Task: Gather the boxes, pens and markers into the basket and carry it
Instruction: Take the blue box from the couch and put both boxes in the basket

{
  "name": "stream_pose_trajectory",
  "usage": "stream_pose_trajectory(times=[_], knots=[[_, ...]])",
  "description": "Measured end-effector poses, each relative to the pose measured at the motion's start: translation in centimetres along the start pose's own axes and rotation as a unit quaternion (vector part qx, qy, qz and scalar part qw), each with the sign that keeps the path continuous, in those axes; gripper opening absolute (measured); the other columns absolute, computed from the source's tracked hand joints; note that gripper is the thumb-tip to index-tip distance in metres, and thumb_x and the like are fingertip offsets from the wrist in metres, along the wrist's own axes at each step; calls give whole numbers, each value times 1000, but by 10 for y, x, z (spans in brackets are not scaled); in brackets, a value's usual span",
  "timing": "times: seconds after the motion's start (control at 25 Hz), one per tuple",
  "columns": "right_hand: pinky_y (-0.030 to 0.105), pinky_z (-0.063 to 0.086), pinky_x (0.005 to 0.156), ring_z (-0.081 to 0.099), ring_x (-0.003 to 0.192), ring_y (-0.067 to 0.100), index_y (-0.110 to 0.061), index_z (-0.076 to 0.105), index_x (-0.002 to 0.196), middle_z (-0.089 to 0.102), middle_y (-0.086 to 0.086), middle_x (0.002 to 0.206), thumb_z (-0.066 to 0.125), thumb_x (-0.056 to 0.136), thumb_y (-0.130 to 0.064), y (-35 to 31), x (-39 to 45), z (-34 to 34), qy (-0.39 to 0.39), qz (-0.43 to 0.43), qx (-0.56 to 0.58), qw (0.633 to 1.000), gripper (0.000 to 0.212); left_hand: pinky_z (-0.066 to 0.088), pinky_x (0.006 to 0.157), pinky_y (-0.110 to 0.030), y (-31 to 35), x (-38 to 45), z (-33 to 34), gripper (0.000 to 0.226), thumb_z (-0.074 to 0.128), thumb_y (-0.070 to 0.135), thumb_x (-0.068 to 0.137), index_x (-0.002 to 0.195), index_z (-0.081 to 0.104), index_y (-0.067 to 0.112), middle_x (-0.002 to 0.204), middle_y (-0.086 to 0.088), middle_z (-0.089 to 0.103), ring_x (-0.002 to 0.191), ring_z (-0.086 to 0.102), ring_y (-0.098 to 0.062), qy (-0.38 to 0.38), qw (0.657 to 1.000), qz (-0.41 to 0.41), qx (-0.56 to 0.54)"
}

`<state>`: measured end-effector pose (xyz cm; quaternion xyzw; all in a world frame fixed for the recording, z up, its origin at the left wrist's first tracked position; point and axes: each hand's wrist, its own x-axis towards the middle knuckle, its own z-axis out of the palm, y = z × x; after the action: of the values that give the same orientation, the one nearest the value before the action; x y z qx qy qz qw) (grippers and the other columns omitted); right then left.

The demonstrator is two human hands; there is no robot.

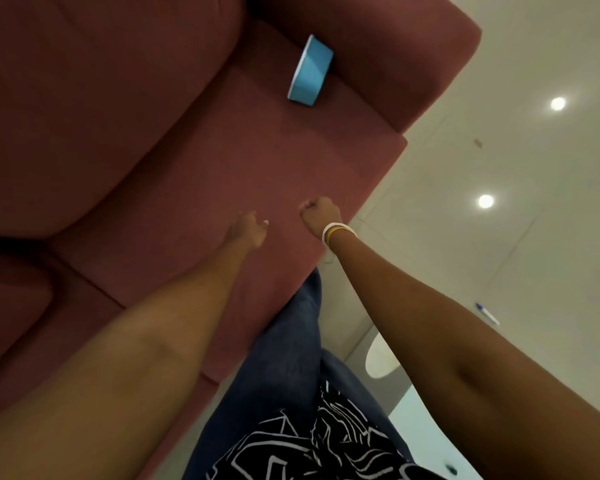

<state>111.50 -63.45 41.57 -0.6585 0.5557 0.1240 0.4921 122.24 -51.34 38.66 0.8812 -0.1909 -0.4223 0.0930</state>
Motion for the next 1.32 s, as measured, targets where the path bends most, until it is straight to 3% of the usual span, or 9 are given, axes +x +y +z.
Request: stream_pose_trajectory(times=[0.24, 0.36, 0.56, 0.72, 0.84, 1.04, 1.12, 1.2, 1.32], knots=[[28, 46, 87, 62, 110, 34, -8, 65, 115, 67, 16, 117, 50, 91, -17, -69, 118, -21, -12, 45, -13, 999, 30, 28, 117, -43, 48, 97, -33, 52, 50, 34, 96, 143, 39, 15, 158, -15, 23, 146, 23, -29, -9, 1000, -28, -3], [31, 43, 97, 55, 119, 36, -9, 42, 138, 53, 19, 132, 65, 83, -19, -108, 169, -30, 49, 33, 55, 997, 60, 18, 117, -57, 63, 140, -53, 73, 55, 43, 92, 152, 17, 26, 162, -7, -10, 150, -1, -27, -32, 999, -32, 6], [46, 46, 100, 54, 114, 42, -25, 4, 153, 34, 19, 136, 83, 61, -51, -176, 231, -27, 167, 47, 173, 969, 124, 6, 109, -69, 69, 166, -47, 136, 76, 57, 67, 142, -35, 33, 144, -6, -51, 141, -35, -28, -170, 973, -52, 146], [45, 49, 96, 59, 108, 42, -21, 4, 154, 38, 20, 132, 79, 70, -35, -187, 258, -28, 209, 72, 149, 964, 113, 4, 108, -70, 69, 173, -39, 150, 80, 59, 58, 134, -46, 30, 136, -9, -58, 136, -42, -33, -204, 960, -76, 173], [37, 46, 93, 57, 108, 40, -17, 22, 149, 46, 19, 126, 74, 72, -27, -167, 248, -30, 181, 31, 102, 978, 93, 6, 109, -70, 71, 172, -46, 149, 81, 55, 60, 135, -45, 30, 137, -8, -58, 136, -42, -32, -214, 958, -78, 174], [35, 50, 92, 60, 106, 29, -13, 45, 133, 60, 11, 120, 80, 69, -18, -101, 191, -29, 98, 19, 145, 984, 74, 4, 120, -48, 73, 163, -60, 129, 77, 47, 72, 147, -27, 27, 149, -10, -43, 143, -30, -34, -185, 971, -60, 136], [39, 54, 82, 63, 100, 27, -13, 50, 128, 64, 7, 114, 79, 70, -11, -71, 159, -22, 49, 78, 229, 969, 65, 16, 121, -41, 72, 156, -58, 97, 70, 39, 82, 154, 6, 25, 161, -11, -17, 150, -3, -31, -99, 994, -35, 37], [39, 55, 72, 64, 89, 26, -12, 54, 119, 64, 7, 106, 74, 72, -3, -40, 125, -16, 1, 156, 313, 937, 51, 35, 112, -37, 73, 142, -53, 62, 62, 34, 89, 144, 40, 18, 155, -11, 30, 138, 37, -27, -37, 993, -39, -102], [48, 57, 85, 63, 87, 28, -8, 59, 115, 62, 11, 103, 66, 74, 2, 10, 68, -4, -42, 218, 385, 896, 43, 46, 98, -44, 75, 91, -34, 41, 58, 40, 91, 129, 55, 24, 128, 0, 58, 109, 57, -22, -115, 937, -114, -311]])
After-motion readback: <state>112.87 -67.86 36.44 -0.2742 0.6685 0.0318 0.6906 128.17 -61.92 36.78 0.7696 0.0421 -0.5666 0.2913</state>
